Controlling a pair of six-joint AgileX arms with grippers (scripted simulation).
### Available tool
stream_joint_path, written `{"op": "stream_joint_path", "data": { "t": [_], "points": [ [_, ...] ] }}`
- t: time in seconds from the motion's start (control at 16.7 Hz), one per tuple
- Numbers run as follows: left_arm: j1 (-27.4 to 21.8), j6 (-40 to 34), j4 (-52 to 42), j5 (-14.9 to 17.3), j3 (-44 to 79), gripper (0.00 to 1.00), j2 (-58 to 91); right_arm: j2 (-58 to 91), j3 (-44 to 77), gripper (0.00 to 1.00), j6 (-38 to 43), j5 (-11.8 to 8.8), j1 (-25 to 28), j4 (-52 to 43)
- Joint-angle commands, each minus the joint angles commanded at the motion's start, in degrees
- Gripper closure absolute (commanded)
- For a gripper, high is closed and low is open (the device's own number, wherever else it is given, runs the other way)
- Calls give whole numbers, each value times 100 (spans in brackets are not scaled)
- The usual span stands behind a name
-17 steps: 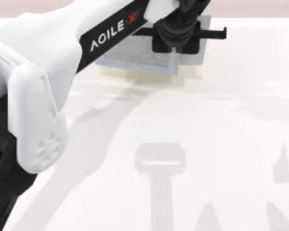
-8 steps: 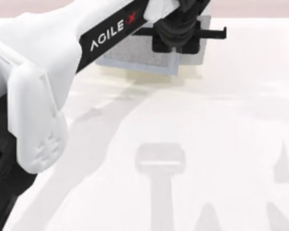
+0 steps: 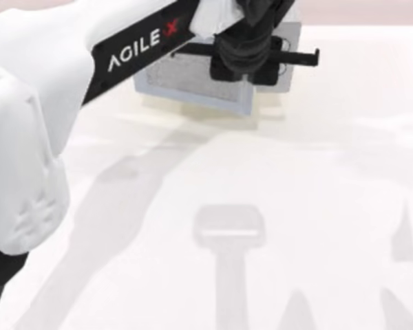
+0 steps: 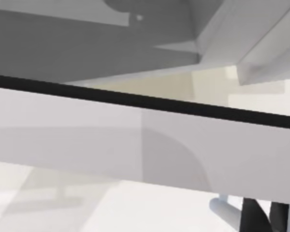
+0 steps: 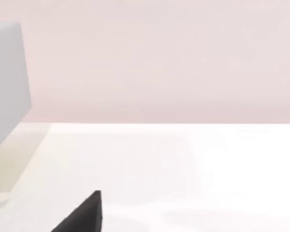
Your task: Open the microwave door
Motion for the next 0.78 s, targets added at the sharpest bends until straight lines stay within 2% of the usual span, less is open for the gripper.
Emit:
{"op": "stream_joint_path", "data": {
  "t": [0.78],
  "points": [
    [14,122,167,67,-265,100,-183,0,0,0,0,0,0,0]
  ]
}}
